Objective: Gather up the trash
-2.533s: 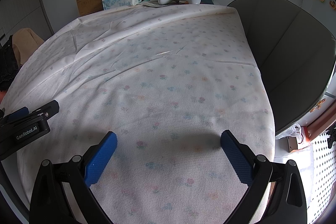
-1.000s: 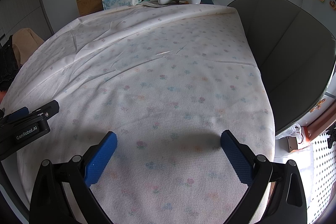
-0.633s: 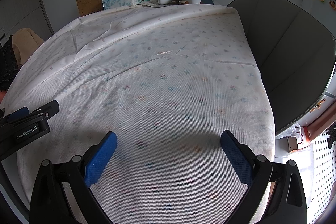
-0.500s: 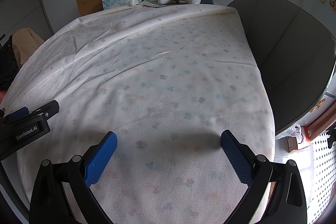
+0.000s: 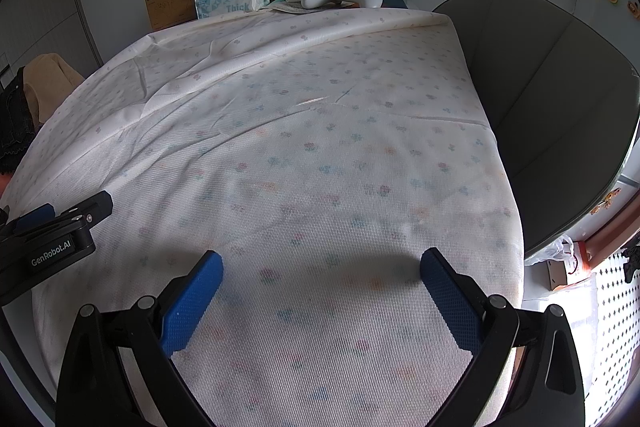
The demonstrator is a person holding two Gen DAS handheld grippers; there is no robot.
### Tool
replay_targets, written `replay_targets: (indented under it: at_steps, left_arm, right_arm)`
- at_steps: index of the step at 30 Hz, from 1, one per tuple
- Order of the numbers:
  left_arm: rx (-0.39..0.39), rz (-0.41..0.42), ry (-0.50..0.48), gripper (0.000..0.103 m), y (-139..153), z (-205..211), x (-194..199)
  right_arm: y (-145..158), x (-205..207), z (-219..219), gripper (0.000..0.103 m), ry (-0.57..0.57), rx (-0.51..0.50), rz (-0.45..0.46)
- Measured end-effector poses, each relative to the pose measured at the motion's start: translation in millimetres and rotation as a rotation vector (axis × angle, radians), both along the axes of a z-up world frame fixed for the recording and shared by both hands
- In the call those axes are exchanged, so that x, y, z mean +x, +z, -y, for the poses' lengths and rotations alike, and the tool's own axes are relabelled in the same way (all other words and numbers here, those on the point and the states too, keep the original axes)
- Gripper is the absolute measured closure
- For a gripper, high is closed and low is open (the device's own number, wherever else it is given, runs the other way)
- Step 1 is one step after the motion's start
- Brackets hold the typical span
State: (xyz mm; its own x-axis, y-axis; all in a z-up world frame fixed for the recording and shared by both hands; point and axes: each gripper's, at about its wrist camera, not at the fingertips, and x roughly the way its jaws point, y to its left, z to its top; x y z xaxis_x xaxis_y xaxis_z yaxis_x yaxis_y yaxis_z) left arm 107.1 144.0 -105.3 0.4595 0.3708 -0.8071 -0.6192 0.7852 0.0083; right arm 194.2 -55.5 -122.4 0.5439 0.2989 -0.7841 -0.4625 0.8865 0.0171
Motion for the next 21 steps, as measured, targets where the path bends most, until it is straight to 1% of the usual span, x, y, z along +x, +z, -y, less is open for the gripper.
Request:
replay_targets:
  at_steps: [21]
  left_arm:
    - [0.000,0.000,0.000,0.004,0.0,0.1,-0.1]
  right_arm:
    - [0.5,0.7,0.1,0.006,0.000,0.000,0.000]
